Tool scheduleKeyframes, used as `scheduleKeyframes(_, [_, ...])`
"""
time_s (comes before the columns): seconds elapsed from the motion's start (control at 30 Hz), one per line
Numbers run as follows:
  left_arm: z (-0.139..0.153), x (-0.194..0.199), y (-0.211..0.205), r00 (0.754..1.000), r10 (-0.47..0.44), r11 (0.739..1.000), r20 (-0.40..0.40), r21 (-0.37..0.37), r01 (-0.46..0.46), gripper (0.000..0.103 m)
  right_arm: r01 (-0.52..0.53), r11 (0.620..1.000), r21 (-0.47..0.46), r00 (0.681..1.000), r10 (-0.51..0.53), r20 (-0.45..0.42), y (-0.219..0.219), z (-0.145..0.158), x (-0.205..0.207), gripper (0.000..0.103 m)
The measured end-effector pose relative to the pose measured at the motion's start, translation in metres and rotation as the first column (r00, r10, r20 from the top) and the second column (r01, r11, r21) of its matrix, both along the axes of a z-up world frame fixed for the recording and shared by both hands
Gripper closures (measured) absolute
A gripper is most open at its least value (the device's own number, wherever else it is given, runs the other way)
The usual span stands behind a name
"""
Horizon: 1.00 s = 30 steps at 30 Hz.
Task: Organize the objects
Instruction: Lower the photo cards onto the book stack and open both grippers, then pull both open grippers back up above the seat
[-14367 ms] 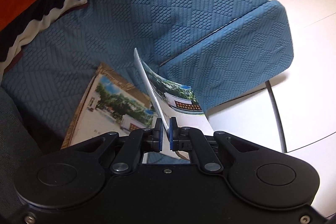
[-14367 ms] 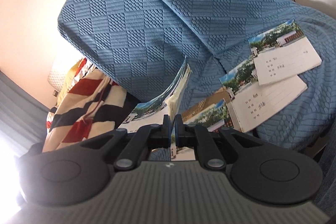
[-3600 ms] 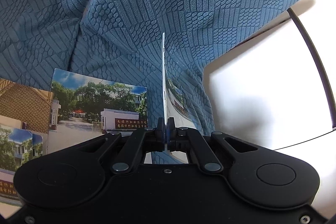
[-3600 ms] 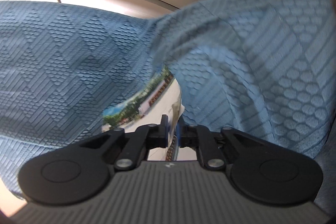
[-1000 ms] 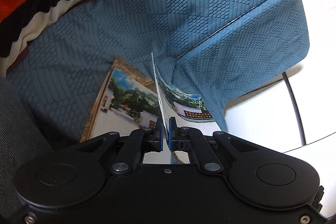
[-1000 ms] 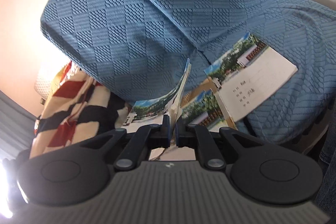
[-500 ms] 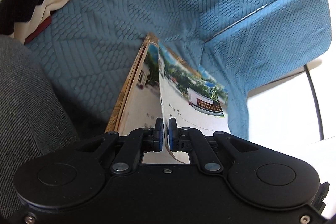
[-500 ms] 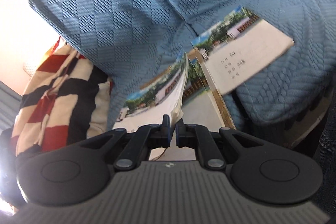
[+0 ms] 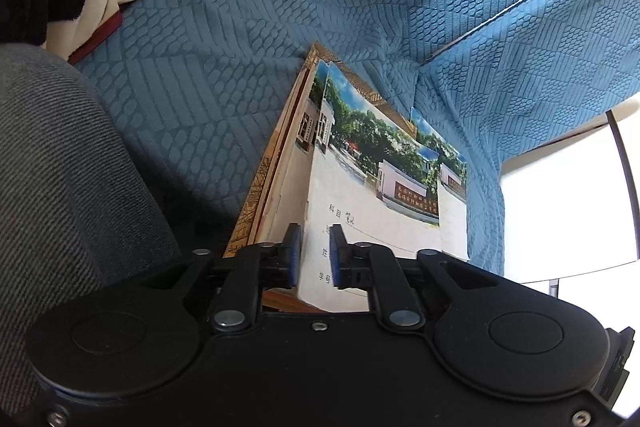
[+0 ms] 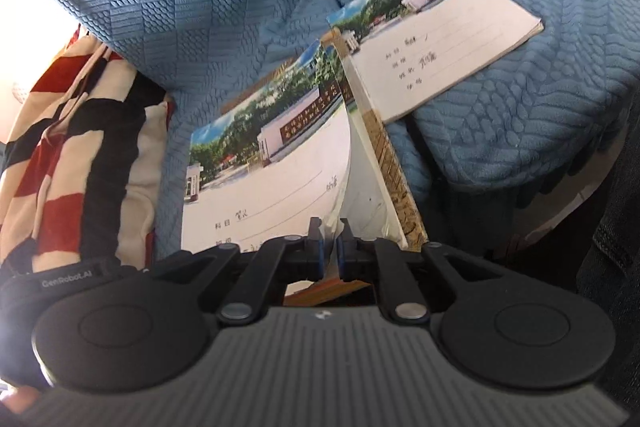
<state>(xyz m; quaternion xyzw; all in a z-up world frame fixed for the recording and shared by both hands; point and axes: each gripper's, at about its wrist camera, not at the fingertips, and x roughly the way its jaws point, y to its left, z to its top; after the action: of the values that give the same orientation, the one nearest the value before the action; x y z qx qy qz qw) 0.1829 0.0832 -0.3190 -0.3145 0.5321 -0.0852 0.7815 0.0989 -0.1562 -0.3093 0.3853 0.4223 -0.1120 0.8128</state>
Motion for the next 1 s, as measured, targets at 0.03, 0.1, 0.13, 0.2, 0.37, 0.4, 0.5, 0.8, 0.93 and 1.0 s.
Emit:
scheduleKeyframes(0.03, [0.002, -0.001, 0.000, 1.000, -0.001, 1.000, 0.003, 0.008, 0.001, 0.084, -0.006, 1.000, 0.003, 1.000, 0.006, -0.006, 0.000, 0.001, 0.000, 0.089])
scheduleKeyframes(0.1, [0.008, -0.003, 0.000, 1.000, -0.005, 1.000, 0.011, 0.030, 0.004, 0.082, -0.014, 1.000, -0.003, 1.000, 0.014, -0.022, -0.001, 0.004, 0.000, 0.084])
scheduleKeyframes(0.13, [0.011, -0.004, 0.000, 1.000, -0.009, 0.999, 0.018, 0.044, 0.008, 0.081, -0.018, 1.000, -0.004, 0.999, 0.018, -0.027, -0.001, 0.006, 0.000, 0.080])
scheduleKeyframes(0.2, [0.019, -0.008, 0.000, 0.999, -0.020, 0.998, 0.033, 0.064, 0.018, 0.076, -0.022, 1.000, -0.001, 0.999, 0.022, -0.030, -0.004, 0.009, -0.003, 0.076])
scheduleKeyframes(0.37, [0.043, -0.017, 0.000, 0.996, -0.035, 0.993, 0.085, 0.116, 0.025, 0.067, -0.040, 0.998, -0.042, 0.999, 0.039, -0.035, -0.007, 0.023, -0.007, 0.075])
scheduleKeyframes(0.4, [0.049, -0.018, 0.000, 0.995, -0.038, 0.992, 0.096, 0.123, 0.026, 0.065, -0.046, 0.997, -0.056, 0.999, 0.045, -0.028, -0.007, 0.027, -0.009, 0.075])
scheduleKeyframes(0.5, [0.067, -0.020, -0.001, 0.990, -0.056, 0.988, 0.133, 0.150, 0.036, 0.064, -0.057, 0.994, -0.098, 0.998, 0.058, 0.002, -0.008, 0.042, -0.011, 0.075])
scheduleKeyframes(0.8, [0.123, -0.024, -0.005, 0.966, -0.084, 0.986, 0.243, 0.158, 0.046, 0.062, -0.095, 0.968, -0.231, 0.981, 0.131, 0.144, -0.004, 0.103, -0.014, 0.075])
scheduleKeyframes(0.93, [0.139, -0.025, -0.011, 0.955, -0.108, 0.985, 0.276, 0.159, 0.066, 0.061, -0.116, 0.958, -0.261, 0.968, 0.167, 0.186, -0.002, 0.122, -0.015, 0.075])
scheduleKeyframes(1.0, [0.146, -0.027, -0.014, 0.950, -0.112, 0.983, 0.292, 0.172, 0.064, 0.061, -0.122, 0.952, -0.280, 0.962, 0.183, 0.203, -0.001, 0.130, -0.017, 0.075])
